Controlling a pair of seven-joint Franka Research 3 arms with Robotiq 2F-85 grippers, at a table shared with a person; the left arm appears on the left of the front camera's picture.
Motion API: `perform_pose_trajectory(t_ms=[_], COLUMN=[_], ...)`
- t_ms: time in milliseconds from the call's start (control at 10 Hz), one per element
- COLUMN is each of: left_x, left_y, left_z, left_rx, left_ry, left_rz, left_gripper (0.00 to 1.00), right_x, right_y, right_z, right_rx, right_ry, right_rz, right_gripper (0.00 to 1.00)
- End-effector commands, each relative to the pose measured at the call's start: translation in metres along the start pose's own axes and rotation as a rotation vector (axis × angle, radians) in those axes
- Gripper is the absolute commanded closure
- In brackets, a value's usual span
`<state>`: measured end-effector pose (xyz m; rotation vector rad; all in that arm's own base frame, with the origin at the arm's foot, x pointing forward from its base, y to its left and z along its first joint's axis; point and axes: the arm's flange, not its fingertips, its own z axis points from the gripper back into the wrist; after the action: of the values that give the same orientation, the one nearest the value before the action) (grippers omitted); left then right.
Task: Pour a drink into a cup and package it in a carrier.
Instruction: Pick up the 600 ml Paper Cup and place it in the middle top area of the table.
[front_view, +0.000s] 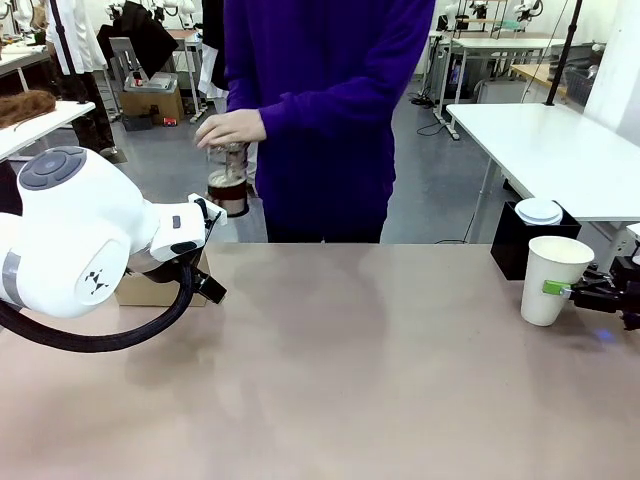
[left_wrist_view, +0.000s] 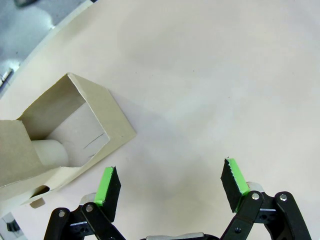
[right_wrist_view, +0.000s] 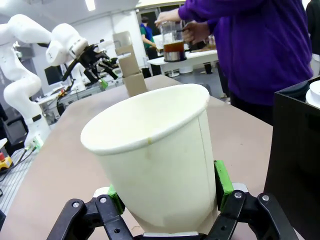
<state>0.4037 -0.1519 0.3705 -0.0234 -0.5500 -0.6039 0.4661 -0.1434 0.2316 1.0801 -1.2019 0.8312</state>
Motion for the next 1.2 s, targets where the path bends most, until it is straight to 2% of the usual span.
perform_pose_trajectory(t_ms=[0,200,600,800,1100], left_x=[0.000,0.000,0.000,0.000,0.000], left_y=[0.000,0.000,0.000,0.000,0.000], left_z=[0.000,0.000,0.000,0.000,0.000], left_rx=[-0.001,-0.001,-0.001,-0.001,-0.001], left_ry=[-0.001,-0.001,-0.001,-0.001,-0.001], left_rz=[0.000,0.000,0.000,0.000,0.000], left_gripper=[0.00,0.00,0.00,0.00,0.00], right_x=[0.000,0.046,0.114,0.128,0.119], right_y=[0.000,0.041,0.096,0.098,0.071], right_z=[0.000,-0.018,-0.113,-0.165,-0.261], right_rx=[0.000,-0.103,-0.236,-0.215,-0.180], right_ry=[0.000,-0.025,-0.047,-0.049,0.003], right_rz=[-0.001,0.041,0.000,-0.003,0.022], right_gripper=[0.20,0.20,0.20,0.20,0.20])
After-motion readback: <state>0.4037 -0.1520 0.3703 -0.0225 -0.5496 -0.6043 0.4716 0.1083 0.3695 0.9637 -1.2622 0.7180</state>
